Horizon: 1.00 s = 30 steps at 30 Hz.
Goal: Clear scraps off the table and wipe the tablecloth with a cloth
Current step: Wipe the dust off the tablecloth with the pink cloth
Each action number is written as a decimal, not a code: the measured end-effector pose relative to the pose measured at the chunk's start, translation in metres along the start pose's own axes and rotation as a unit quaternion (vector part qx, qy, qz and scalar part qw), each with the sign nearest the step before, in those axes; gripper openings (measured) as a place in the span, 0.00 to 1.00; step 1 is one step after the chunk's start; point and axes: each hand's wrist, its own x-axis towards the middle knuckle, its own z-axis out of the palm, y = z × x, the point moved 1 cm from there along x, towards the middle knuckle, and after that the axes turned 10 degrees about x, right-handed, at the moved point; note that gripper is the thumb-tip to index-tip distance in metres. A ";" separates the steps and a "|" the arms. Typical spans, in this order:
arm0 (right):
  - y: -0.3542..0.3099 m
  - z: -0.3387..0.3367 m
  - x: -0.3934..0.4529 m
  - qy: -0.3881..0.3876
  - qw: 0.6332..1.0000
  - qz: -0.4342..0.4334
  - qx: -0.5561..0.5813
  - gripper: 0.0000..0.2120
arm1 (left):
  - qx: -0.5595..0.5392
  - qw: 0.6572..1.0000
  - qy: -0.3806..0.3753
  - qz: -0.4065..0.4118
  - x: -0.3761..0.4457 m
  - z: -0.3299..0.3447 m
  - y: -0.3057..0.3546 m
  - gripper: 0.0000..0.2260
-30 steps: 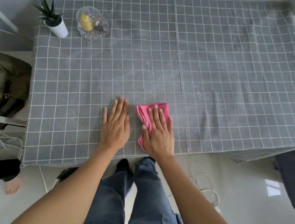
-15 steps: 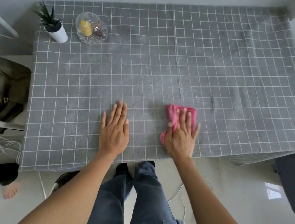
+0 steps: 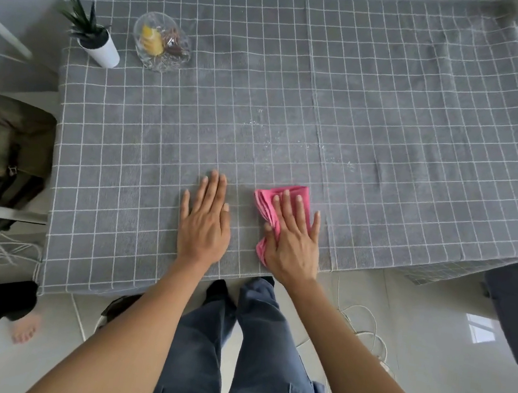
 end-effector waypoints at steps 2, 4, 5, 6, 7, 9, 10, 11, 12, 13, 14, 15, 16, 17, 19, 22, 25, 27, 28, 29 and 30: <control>0.012 -0.006 0.002 -0.002 1.000 -0.030 -0.006 0.27 | -0.001 1.000 0.000 0.001 0.000 0.000 0.000 0.24; 0.025 -0.011 0.005 0.019 1.000 -0.001 -0.003 0.27 | -0.002 1.000 0.001 0.004 0.000 -0.001 0.000 0.25; 0.027 -0.012 0.006 0.035 0.999 0.023 0.002 0.27 | -0.001 1.000 0.002 0.003 0.000 0.000 0.000 0.24; 0.024 -0.010 0.006 0.045 0.998 0.043 0.012 0.27 | 0.000 1.000 0.003 0.002 0.000 0.000 0.000 0.24; 0.018 -0.007 0.006 0.045 0.997 0.050 0.023 0.28 | 0.002 1.000 0.004 0.001 0.000 0.000 0.000 0.24; 0.005 -0.001 0.003 0.022 0.999 0.017 0.031 0.28 | 0.003 1.000 0.005 -0.001 0.000 0.000 0.000 0.25; 0.003 0.001 0.001 0.009 1.000 -0.013 0.023 0.28 | 0.003 1.000 0.004 0.000 0.000 0.000 0.000 0.25; 0.005 0.001 0.000 -0.001 0.999 -0.038 0.012 0.27 | 0.000 1.000 0.005 0.002 0.000 0.000 0.001 0.24; 0.010 -0.002 0.002 -0.005 0.999 -0.051 0.001 0.28 | -0.002 1.000 0.007 0.004 0.000 0.000 0.001 0.24; 0.016 -0.005 0.004 0.000 0.999 -0.048 -0.006 0.28 | -0.004 1.000 0.008 0.006 0.000 -0.001 0.001 0.24; 0.022 -0.009 0.007 0.011 0.999 -0.030 -0.010 0.28 | -0.005 1.000 0.008 0.006 0.000 -0.001 0.001 0.24; 0.028 -0.012 0.009 0.024 1.000 -0.002 -0.013 0.29 | -0.004 1.000 0.008 0.005 0.000 0.000 0.000 0.24; 0.032 -0.016 0.012 0.036 0.999 0.026 -0.018 0.29 | -0.004 1.000 0.008 0.004 0.000 0.000 0.000 0.24; 0.035 -0.017 0.016 0.045 0.998 0.045 -0.026 0.30 | -0.004 1.000 0.008 0.003 0.000 0.000 0.000 0.24; 0.032 -0.018 0.019 0.053 0.996 0.050 -0.047 0.32 | -0.006 1.000 0.004 0.002 0.000 0.000 0.000 0.24; 0.022 -0.009 0.021 0.052 0.997 0.044 -0.024 0.34 | -0.008 1.000 0.003 0.001 0.001 0.001 0.000 0.24; 0.014 -0.005 0.022 0.054 0.996 0.062 0.017 0.31 | -0.007 1.000 -0.001 0.004 0.002 0.001 -0.002 0.24; 0.004 -0.001 0.020 0.027 0.999 0.027 0.011 0.29 | -0.013 1.000 -0.001 0.009 0.002 0.001 -0.003 0.25; -0.004 0.002 0.018 0.007 1.000 -0.008 0.002 0.29 | -0.018 1.000 -0.003 0.015 0.002 0.001 -0.005 0.24; -0.012 0.007 0.016 -0.009 0.999 -0.044 -0.007 0.29 | -0.021 1.000 -0.005 0.023 0.002 0.001 -0.006 0.24; -0.019 0.012 0.013 -0.019 0.997 -0.071 -0.011 0.29 | -0.019 0.999 -0.004 0.029 0.002 0.002 -0.008 0.24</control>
